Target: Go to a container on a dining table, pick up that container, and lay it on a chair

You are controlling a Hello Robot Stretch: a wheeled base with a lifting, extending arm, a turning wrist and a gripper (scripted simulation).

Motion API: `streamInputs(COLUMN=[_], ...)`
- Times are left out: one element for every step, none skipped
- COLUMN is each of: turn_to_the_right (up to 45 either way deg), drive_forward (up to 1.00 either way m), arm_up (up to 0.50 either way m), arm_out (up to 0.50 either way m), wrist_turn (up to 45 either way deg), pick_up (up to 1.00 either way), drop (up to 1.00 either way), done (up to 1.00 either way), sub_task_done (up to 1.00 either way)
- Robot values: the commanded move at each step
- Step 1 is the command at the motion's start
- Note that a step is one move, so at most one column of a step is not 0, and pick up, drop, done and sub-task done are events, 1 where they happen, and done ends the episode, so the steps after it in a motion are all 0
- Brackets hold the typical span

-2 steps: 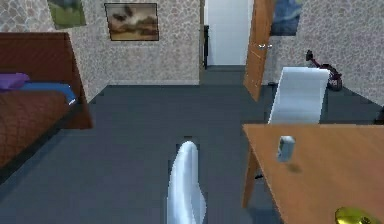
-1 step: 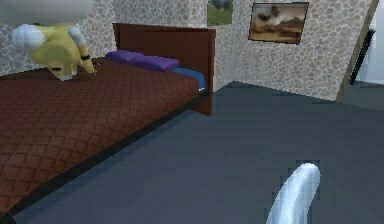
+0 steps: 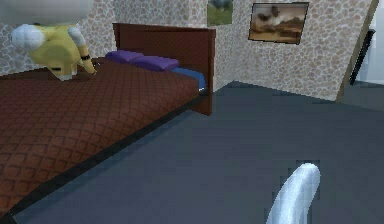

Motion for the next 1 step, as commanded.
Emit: streamInputs(turn_to_the_right=[0.0], drive_forward=[0.0], arm_up=[0.36], arm_out=[0.0], wrist_turn=[0.0], pick_up=[0.0], drop=[0.0], done=[0.0], sub_task_done=[0.0])
